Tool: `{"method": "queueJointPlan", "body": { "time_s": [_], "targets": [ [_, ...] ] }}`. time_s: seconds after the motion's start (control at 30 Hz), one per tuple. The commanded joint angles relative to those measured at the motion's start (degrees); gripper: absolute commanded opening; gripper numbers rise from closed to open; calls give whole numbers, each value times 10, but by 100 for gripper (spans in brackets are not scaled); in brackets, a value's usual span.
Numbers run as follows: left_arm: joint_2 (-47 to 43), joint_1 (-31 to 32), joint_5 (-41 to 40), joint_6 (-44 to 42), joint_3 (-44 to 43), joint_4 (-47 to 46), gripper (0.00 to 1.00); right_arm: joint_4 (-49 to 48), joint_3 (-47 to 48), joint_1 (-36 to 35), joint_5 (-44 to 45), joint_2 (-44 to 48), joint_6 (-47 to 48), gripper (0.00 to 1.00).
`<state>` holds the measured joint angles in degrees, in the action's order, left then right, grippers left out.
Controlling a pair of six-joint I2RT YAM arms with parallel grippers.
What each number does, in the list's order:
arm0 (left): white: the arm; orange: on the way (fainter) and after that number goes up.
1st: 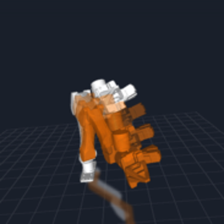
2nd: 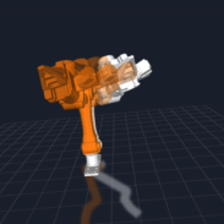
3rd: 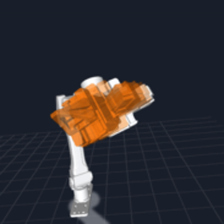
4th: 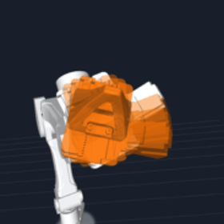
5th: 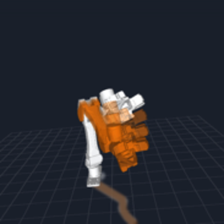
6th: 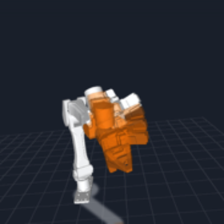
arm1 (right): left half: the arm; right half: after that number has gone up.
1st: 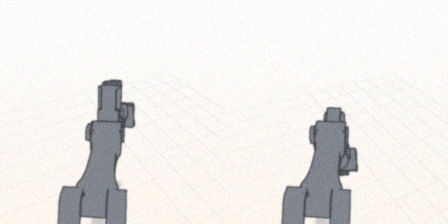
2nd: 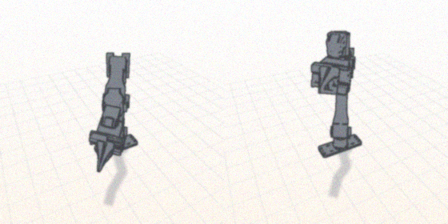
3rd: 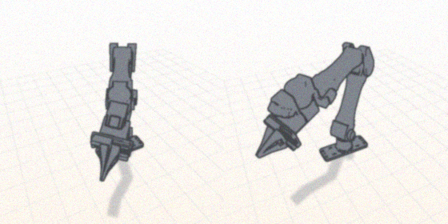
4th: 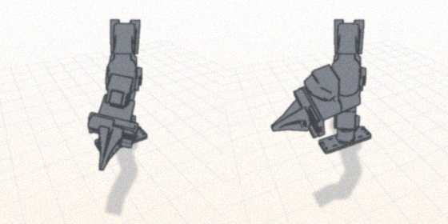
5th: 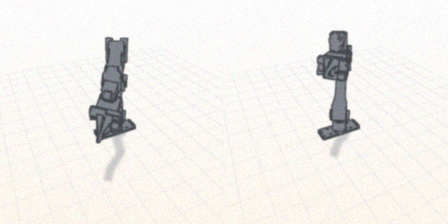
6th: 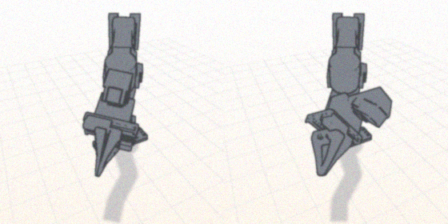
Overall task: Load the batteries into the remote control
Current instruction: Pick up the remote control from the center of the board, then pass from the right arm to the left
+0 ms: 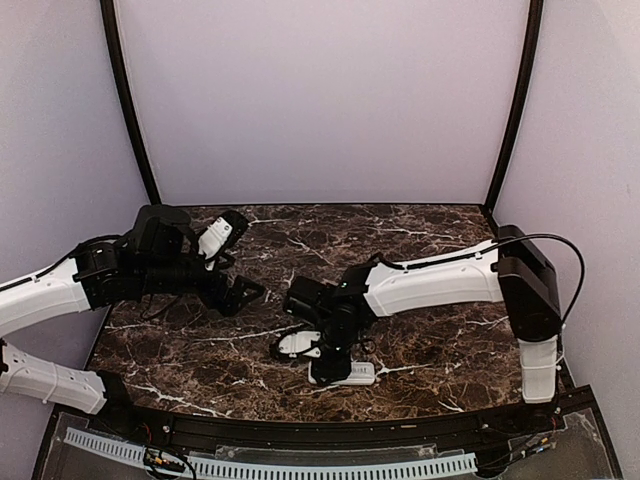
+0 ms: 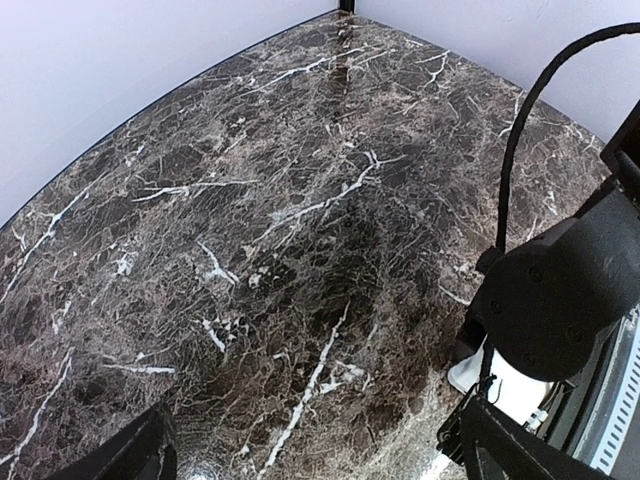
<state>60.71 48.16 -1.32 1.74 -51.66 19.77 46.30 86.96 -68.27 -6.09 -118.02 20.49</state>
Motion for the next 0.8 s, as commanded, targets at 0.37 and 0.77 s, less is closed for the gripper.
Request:
{"method": "queueJointPlan", "body": {
  "time_s": [0.37, 0.77],
  "targets": [
    [-71, -1, 181, -32, 46, -102, 90, -267, -111, 70, -120, 267, -171, 35],
    [-38, 28, 362, -6, 33, -249, 93, -490, -131, 74, -202, 361, -251, 33]
  ]
}}
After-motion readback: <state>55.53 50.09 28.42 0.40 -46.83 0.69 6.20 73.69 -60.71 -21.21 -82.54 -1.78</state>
